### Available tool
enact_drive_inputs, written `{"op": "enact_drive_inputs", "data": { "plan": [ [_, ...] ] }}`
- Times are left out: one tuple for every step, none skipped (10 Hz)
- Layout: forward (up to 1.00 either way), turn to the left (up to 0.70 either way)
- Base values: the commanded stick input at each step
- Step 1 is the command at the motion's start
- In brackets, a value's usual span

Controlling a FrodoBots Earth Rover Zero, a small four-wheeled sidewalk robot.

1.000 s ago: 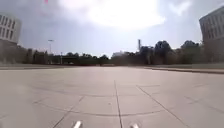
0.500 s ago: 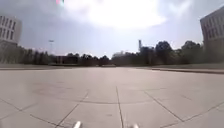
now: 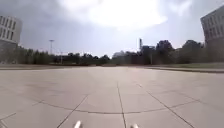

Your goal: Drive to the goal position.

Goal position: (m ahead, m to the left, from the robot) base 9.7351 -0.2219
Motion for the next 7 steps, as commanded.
{"op": "enact_drive_inputs", "data": {
  "plan": [
    [0.70,-0.01],
    [0.70,-0.01],
    [0.70,-0.01],
    [0.70,-0.01],
    [0.70,-0.01],
    [0.70,-0.01],
    [0.70,-0.01]
  ]
}}
